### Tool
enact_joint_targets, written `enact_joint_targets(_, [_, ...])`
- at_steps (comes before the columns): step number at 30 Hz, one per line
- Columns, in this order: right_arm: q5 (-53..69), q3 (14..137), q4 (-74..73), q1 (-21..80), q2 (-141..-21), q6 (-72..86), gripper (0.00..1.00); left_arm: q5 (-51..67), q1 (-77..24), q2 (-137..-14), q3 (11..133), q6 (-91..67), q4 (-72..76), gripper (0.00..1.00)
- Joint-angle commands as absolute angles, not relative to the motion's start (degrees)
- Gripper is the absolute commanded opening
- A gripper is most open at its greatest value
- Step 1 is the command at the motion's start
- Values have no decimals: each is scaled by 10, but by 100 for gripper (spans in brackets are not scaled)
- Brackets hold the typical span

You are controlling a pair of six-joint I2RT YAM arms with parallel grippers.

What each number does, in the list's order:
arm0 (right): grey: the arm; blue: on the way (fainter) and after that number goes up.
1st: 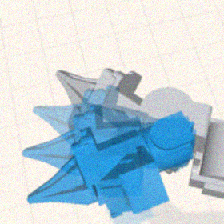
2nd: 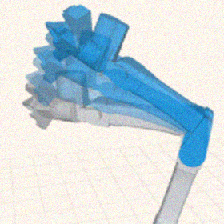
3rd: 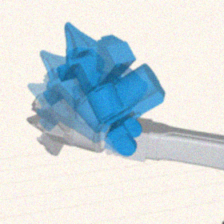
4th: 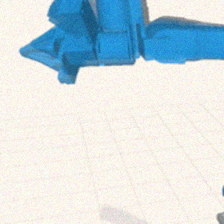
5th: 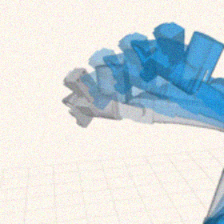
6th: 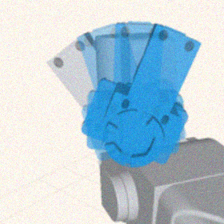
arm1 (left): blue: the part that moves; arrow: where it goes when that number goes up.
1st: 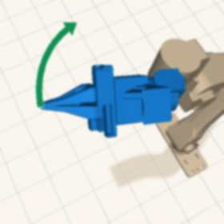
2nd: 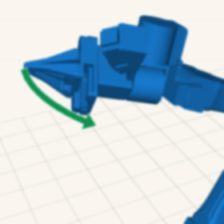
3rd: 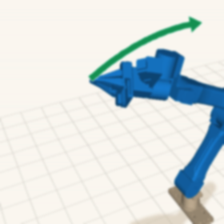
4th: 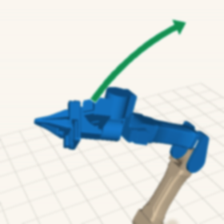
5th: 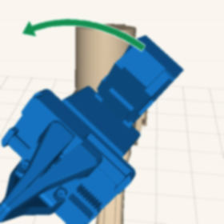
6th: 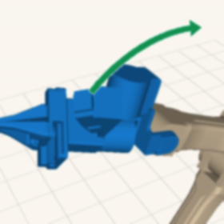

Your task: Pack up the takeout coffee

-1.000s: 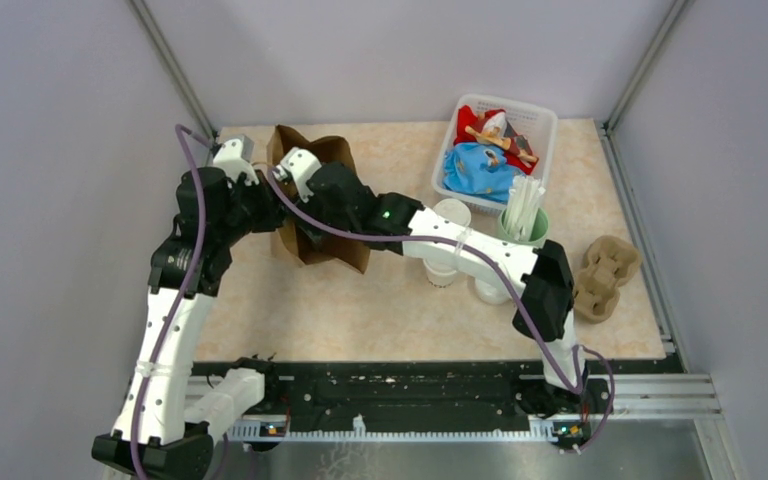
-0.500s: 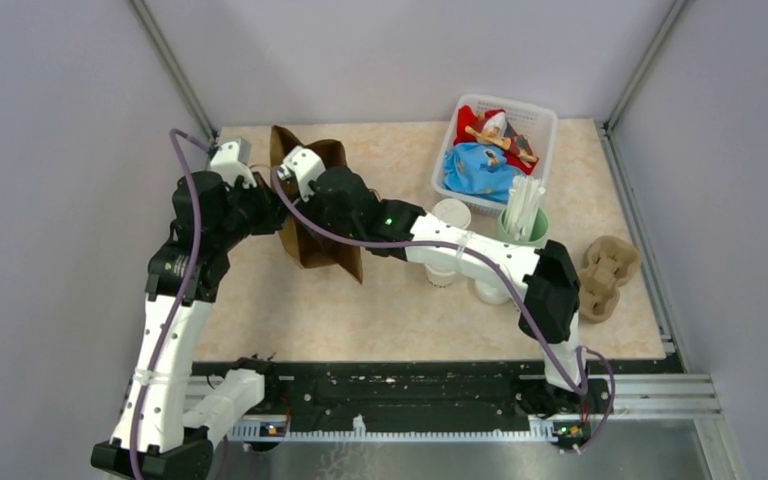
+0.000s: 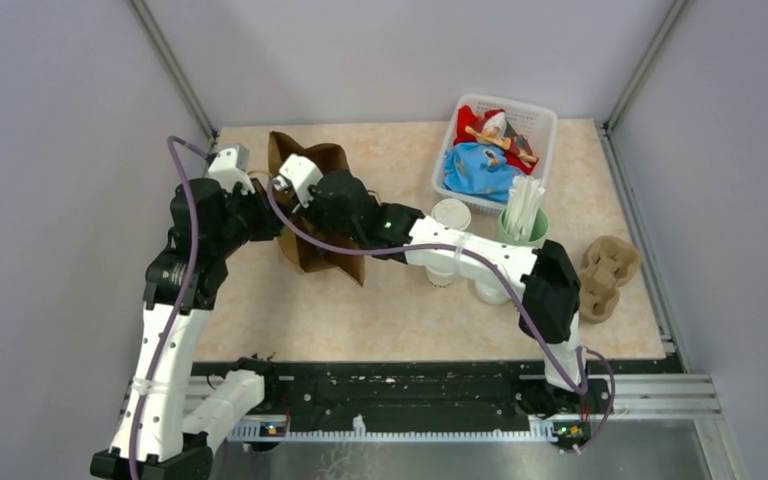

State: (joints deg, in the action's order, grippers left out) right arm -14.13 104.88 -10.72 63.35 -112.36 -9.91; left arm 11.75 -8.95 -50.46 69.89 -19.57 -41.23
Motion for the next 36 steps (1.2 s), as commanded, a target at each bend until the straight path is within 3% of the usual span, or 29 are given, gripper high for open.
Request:
enact_joint_targets(1, [-104, 1053, -120, 636, -1065, -96, 25, 117, -90, -492, 696, -196, -388, 0])
enact_joint_targets(4, [-105, 1005, -96, 636, -1039, -60, 41, 116, -90, -492, 693, -196, -385, 0])
enact_joint_targets(10, [-105, 1007, -105, 637, -1046, -26, 49, 123, -90, -501, 697, -198, -380, 0])
enact_joint_targets(13, [-132, 1009, -94, 644, -1065, -22, 58, 129, -90, -502, 696, -199, -378, 0])
enact_joint_targets(20, [-239, 1044, -75, 661, -1118, -57, 60, 137, -90, -502, 693, -207, -378, 0])
enact_joint_targets(24, [-238, 1069, -82, 661, -1146, -62, 60, 138, -90, -502, 694, -207, -380, 0])
enact_joint_targets(32, [-254, 1073, -39, 659, -1142, -76, 26, 127, -90, -493, 687, -206, -390, 0])
enact_joint_targets(36, [-203, 1056, -22, 643, -1124, -75, 9, 118, -90, -482, 676, -215, -391, 0])
